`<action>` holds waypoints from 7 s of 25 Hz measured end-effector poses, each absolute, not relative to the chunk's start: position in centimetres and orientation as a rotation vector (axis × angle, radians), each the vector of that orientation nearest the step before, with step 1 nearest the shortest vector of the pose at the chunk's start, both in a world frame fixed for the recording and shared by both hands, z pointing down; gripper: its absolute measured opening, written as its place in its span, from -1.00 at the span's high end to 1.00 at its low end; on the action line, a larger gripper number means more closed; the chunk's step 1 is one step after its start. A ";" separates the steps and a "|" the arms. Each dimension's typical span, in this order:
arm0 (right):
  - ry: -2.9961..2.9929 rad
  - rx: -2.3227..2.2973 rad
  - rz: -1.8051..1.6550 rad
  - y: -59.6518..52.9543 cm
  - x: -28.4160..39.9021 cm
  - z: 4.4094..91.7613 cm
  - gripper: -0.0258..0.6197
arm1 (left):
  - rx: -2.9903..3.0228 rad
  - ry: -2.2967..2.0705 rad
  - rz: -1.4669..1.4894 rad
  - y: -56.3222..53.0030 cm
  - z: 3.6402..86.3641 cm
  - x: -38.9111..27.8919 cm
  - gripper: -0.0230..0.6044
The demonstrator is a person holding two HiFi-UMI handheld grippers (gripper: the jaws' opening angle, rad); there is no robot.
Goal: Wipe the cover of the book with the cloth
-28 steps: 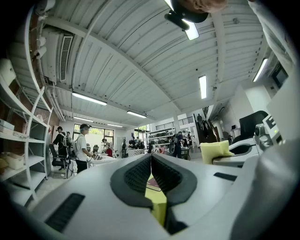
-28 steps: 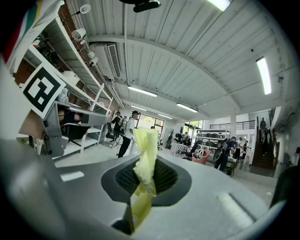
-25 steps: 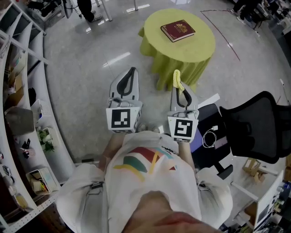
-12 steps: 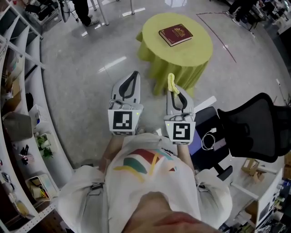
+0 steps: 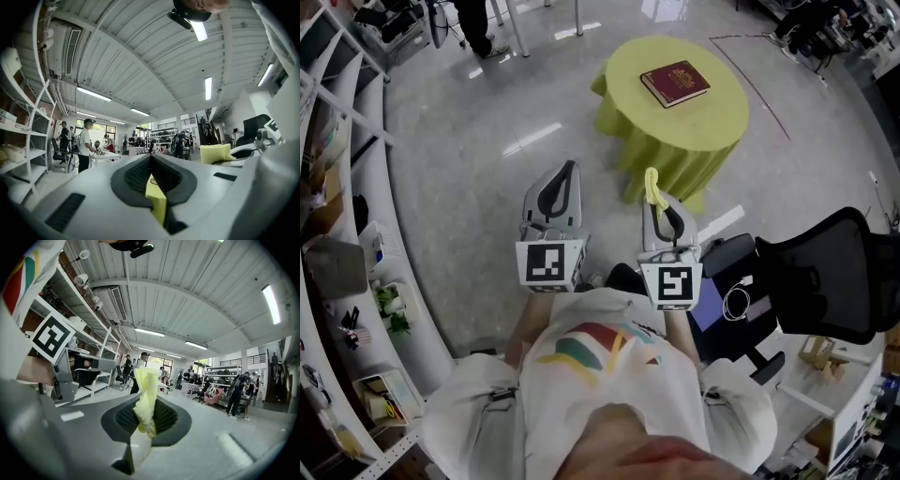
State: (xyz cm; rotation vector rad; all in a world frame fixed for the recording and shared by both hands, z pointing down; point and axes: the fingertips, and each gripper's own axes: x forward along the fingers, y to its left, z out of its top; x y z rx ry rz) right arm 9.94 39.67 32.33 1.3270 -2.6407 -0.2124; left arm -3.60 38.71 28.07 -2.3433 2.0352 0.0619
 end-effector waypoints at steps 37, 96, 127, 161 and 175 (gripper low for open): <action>-2.571 1.618 -0.095 11.3 14.3 33.5 0.83 | -2.480 1.896 0.012 10.1 30.8 -1.0 0.88; -2.331 1.806 -0.134 -11.0 18.1 32.5 0.83 | -3.249 1.420 -0.641 -17.2 46.1 8.0 0.30; -2.318 1.668 0.039 -8.2 18.5 39.1 0.83 | -3.439 1.374 -1.214 -14.8 59.6 7.6 0.34; -1.695 0.997 0.131 -18.9 27.3 56.2 0.83 | -3.526 1.317 -1.252 -14.7 60.2 7.8 0.34; -1.609 0.937 0.120 -19.4 26.8 58.5 0.83 | -3.505 1.331 -1.249 -14.7 60.1 7.8 0.34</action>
